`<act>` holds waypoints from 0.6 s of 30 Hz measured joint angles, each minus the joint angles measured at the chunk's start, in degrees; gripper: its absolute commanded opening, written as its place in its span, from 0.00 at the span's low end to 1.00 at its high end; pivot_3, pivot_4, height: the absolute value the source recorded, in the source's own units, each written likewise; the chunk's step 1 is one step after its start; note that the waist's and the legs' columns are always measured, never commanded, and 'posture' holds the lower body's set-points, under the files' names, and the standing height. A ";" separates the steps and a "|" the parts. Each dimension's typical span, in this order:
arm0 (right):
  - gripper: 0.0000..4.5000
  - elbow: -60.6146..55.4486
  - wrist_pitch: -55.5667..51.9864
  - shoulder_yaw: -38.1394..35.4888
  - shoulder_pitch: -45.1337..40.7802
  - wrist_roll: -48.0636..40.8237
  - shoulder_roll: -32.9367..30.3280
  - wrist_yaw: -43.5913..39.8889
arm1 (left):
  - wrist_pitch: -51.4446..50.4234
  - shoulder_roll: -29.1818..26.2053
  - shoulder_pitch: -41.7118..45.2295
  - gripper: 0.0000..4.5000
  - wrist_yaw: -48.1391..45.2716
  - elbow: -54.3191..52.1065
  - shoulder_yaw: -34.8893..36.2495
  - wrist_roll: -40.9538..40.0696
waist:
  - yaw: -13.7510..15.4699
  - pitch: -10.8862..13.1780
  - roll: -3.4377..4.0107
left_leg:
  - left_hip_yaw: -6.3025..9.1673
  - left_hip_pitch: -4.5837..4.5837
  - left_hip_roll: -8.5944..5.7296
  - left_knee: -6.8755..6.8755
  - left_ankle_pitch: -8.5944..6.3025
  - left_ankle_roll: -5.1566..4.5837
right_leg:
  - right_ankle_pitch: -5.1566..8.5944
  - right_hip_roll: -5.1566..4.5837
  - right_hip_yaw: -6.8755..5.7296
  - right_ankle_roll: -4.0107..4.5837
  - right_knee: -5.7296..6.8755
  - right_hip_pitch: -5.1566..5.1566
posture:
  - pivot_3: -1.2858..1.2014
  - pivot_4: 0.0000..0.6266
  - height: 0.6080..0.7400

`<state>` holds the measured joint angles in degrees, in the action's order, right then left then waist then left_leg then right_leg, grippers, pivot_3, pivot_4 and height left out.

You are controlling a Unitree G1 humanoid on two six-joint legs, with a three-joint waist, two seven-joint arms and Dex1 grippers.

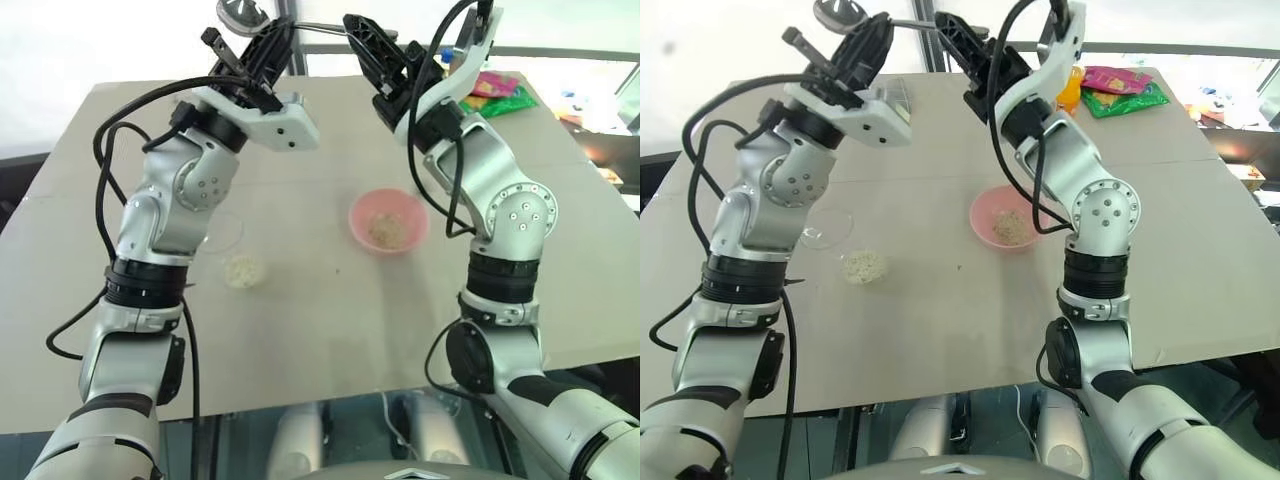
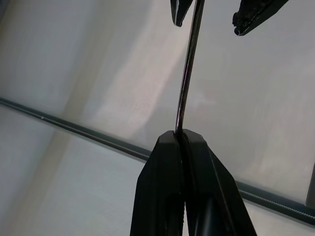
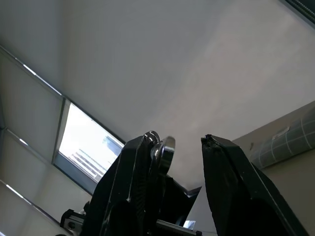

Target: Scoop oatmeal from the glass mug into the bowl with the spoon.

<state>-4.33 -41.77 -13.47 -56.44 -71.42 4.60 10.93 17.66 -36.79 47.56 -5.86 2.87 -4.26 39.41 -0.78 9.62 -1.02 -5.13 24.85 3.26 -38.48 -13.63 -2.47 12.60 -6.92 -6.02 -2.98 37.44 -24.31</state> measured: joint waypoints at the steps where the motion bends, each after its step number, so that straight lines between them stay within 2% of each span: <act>1: 0.41 0.00 0.06 -0.03 0.00 0.02 -0.07 0.01 | -0.02 -0.04 0.00 0.00 0.15 0.00 0.00 0.20 | 0.00 0.00 0.00 | 0.00 0.00 0.00 0.00 0.00 0.00 | 0.00 0.00 0.00 0.00 0.00 0.00 | 0.52 0.24 0.83; 3: 0.41 0.00 0.16 -0.06 0.00 0.02 -0.27 0.00 | -0.20 -0.05 0.00 0.00 0.53 0.00 0.00 0.81 | 0.00 0.00 0.00 | 0.00 0.00 0.00 0.00 0.00 0.00 | 0.00 0.00 0.00 0.00 0.00 0.00 | 0.52 0.24 0.83; 6: 0.23 0.00 0.77 -0.08 0.00 0.02 -0.35 -0.02 | -0.45 -0.05 0.00 0.00 0.75 0.00 0.00 1.10 | -0.01 0.00 0.00 | 0.00 0.00 0.00 0.00 0.00 0.00 | 0.00 0.00 0.00 0.00 0.01 -0.01 | 0.52 0.24 0.83; 8: 0.02 0.02 0.98 -0.06 -0.01 -0.03 -0.37 -0.37 | -0.66 -0.09 0.00 0.00 0.70 0.01 -0.25 1.29 | -0.01 0.00 0.00 | -0.01 0.00 0.00 0.00 0.00 0.00 | 0.00 0.00 0.01 0.00 0.01 -0.01 | 0.52 0.24 0.83; 18: 0.01 0.19 1.28 0.15 -0.41 -0.38 -0.40 -1.00 | -1.74 -0.05 -0.91 0.00 -0.26 -0.28 -0.59 0.70 | -0.04 0.03 0.04 | -0.33 0.06 0.01 0.00 0.00 0.00 | 0.00 0.00 0.33 0.00 0.28 -0.35 | 0.52 0.24 0.83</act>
<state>-4.13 -40.49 -13.32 -56.85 -71.80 4.20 9.93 15.91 -36.84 46.66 -6.13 2.60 -4.84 40.11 -0.81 9.65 -0.99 -5.46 24.91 3.27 -38.48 -13.63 -2.47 12.61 -6.92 -5.70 -2.98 37.72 -24.67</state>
